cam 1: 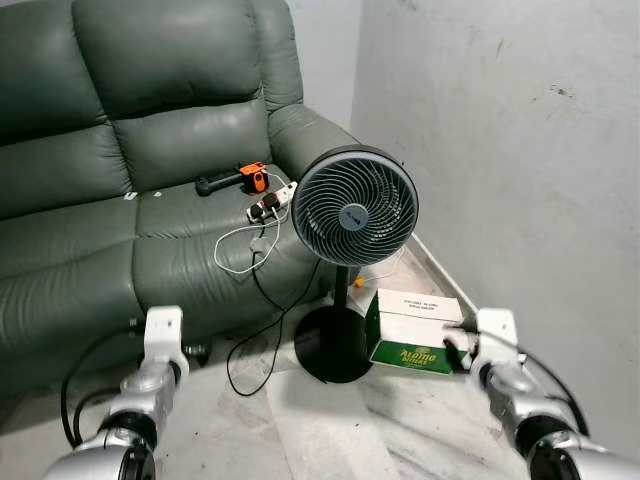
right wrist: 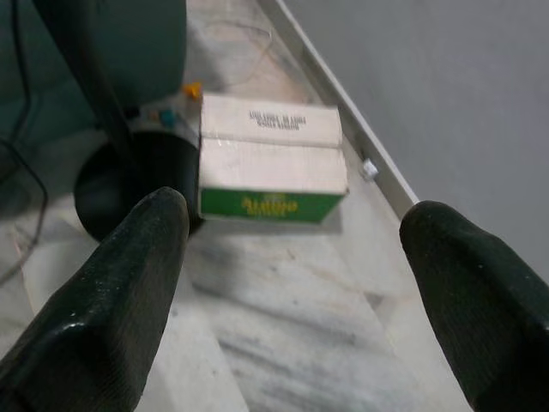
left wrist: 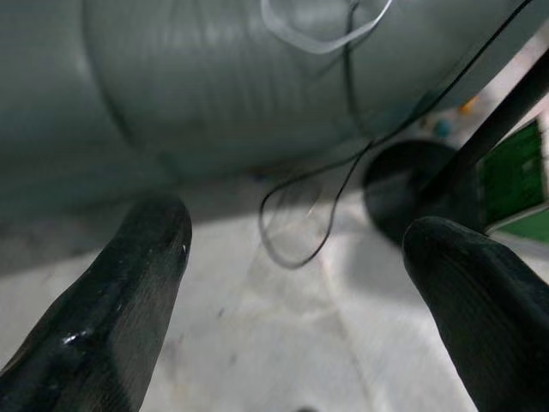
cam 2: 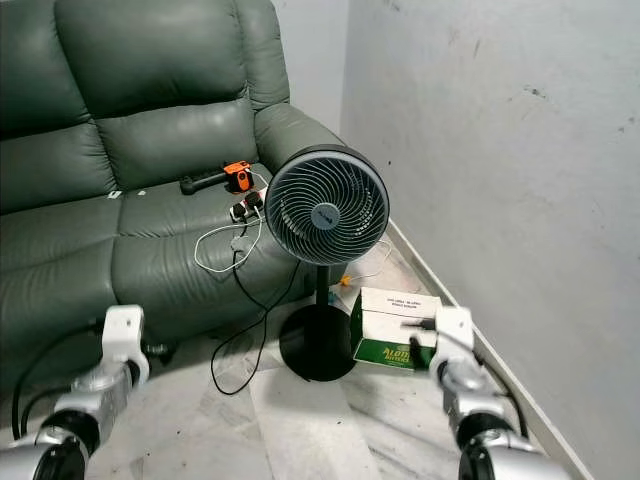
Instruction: Hang keys on a hook
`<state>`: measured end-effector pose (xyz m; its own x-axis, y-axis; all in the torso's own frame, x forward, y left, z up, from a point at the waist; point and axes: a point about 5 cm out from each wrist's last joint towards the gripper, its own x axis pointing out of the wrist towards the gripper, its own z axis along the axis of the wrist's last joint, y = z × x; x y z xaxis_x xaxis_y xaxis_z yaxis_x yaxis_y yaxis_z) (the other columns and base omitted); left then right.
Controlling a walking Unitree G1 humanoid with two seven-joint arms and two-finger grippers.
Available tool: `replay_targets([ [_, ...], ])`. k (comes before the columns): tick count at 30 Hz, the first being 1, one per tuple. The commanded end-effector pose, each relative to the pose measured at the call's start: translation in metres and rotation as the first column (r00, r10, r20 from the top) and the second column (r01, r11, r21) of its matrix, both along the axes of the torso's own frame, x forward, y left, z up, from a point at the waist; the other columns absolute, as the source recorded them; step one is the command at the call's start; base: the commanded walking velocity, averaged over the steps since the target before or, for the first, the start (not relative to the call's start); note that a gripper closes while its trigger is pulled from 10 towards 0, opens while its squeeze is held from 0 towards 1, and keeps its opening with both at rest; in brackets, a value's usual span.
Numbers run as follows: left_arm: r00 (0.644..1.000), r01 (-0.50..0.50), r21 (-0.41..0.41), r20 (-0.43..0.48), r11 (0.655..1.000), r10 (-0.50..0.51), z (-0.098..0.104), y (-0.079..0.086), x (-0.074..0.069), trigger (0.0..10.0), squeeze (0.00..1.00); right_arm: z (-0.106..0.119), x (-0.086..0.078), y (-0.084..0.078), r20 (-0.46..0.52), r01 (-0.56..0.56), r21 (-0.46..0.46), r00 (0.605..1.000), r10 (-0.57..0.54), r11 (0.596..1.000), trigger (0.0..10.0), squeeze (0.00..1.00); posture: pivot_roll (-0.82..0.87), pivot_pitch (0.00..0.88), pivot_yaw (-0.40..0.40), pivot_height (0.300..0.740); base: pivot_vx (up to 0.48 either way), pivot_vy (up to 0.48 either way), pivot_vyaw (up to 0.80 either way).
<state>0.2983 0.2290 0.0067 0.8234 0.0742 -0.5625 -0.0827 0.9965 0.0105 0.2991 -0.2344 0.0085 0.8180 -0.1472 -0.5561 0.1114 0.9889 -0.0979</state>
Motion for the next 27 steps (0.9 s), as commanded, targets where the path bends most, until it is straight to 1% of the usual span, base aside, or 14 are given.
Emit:
replay_targets([
  [1, 0.999, 0.022, -0.003, 0.024, 1.0, -0.022, 0.002, 0.003, 0.0, 10.0, 0.0, 0.005, 0.005, 0.004, 0.038, -0.024, 0.041, 0.999, 0.022, 0.999, 10.0, 0.0, 0.04, 0.0, -0.002, 0.74, 0.0, 0.0, 0.0],
  [3, 0.998, 0.006, -0.034, 0.066, 0.999, -0.003, 0.004, 0.005, 0.0, 10.0, 0.0, 0.01, 0.009, 0.004, 0.078, -0.05, 0.039, 0.996, 0.047, 0.998, 10.0, 0.0, 0.04, 0.0, -0.002, 0.74, 0.0, 0.0, 0.0],
  [7, 0.987, -0.01, -0.016, 0.16, 1.0, 0.012, 0.012, 0.014, 0.0, 10.0, 0.0, 0.018, 0.012, 0.0, 0.145, -0.075, 0.057, 0.987, 0.066, 0.996, 10.0, 0.0, 0.04, 0.0, -0.002, 0.74, 0.0, 0.0, 0.0],
  [8, 0.976, 0.011, 0.009, 0.216, 1.0, -0.013, 0.017, 0.016, 0.0, 10.0, 0.0, 0.022, 0.014, -0.003, 0.177, -0.087, 0.053, 0.981, 0.077, 0.995, 10.0, 0.0, 0.02, 0.0, -0.002, 0.74, 0.0, 0.0, 0.0],
  [10, 0.968, 0.022, 0.027, 0.251, 0.999, -0.028, 0.021, 0.016, 0.001, 10.0, 0.0, 0.027, 0.016, -0.005, 0.201, -0.098, 0.046, 0.976, 0.087, 0.994, 10.0, 0.0, 0.01, 0.0, -0.01, 0.74, 0.0, 0.0, 0.0],
  [12, 0.943, 0.064, 0.069, 0.321, 0.996, -0.082, 0.029, 0.011, 0.002, 10.0, 0.0, 0.036, 0.019, -0.01, 0.248, -0.108, 0.042, 0.964, 0.094, 0.993, 10.0, 0.0, 0.02, 0.0, -0.017, 0.74, 0.0, 0.0, 0.0],
  [14, 0.919, 0.097, 0.059, 0.378, 0.993, -0.113, 0.038, 0.004, 0.003, 10.0, 0.0, 0.048, 0.025, -0.012, 0.306, -0.129, 0.043, 0.946, 0.11, 0.991, 10.0, 0.0, 0.02, 0.0, -0.019, 0.74, 0.0, 0.0, 0.0],
  [16, 0.906, 0.121, 0.062, 0.4, 0.991, -0.136, 0.041, 0.0, 0.003, 10.0, 0.0, 0.052, 0.027, -0.011, 0.325, -0.15, 0.034, 0.936, 0.131, 0.988, 10.0, 0.0, 0.02, 0.0, -0.02, 0.74, 0.0, 0.0, 0.0],
  [17, 0.884, 0.163, 0.097, 0.427, 0.982, -0.189, 0.046, -0.006, 0.003, 10.0, 0.0, 0.056, 0.029, -0.009, 0.346, -0.176, 0.023, 0.925, 0.157, 0.984, 10.0, 0.0, 0.03, 0.0, -0.024, 0.74, 0.0, 0.0, 0.0],
  [19, 0.864, 0.191, 0.124, 0.449, 0.974, -0.226, 0.052, -0.011, 0.005, 10.0, 0.0, 0.061, 0.032, -0.007, 0.368, -0.2, 0.022, 0.913, 0.178, 0.98, 10.0, 0.0, 0.03, 0.0, -0.024, 0.74, 0.0, 0.0, 0.0],
  [22, 0.843, 0.205, 0.118, 0.483, 0.972, -0.236, 0.062, -0.019, 0.005, 10.0, 0.0, 0.07, 0.035, -0.003, 0.414, -0.256, 0.027, 0.883, 0.223, 0.966, 10.0, 0.0, 0.04, 0.0, -0.023, 0.74, 0.0, 0.0, 0.0],
  [24, 0.816, 0.243, 0.121, 0.511, 0.962, -0.27, 0.072, -0.029, 0.003, 10.0, 0.0, 0.077, 0.035, -0.001, 0.45, -0.299, 0.028, 0.856, 0.255, 0.954, 10.0, 0.0, 0.04, 0.0, -0.022, 0.74, 0.0, 0.0, 0.0],
  [26, 0.808, 0.247, 0.111, 0.525, 0.963, -0.268, 0.077, -0.032, 0.001, 10.0, 0.0, 0.08, 0.035, -0.001, 0.465, -0.306, 0.041, 0.848, 0.253, 0.951, 10.0, 0.0, 0.04, 0.0, -0.022, 0.74, 0.0, 0.0, 0.0],
  [27, 0.804, 0.262, 0.089, 0.53, 0.961, -0.268, 0.081, -0.037, -0.002, 10.0, 0.0, 0.085, 0.034, 0.001, 0.481, -0.336, 0.036, 0.832, 0.278, 0.941, 10.0, 0.0, 0.03, 0.0, -0.017, 0.74, 0.0, 0.0, 0.0],
])
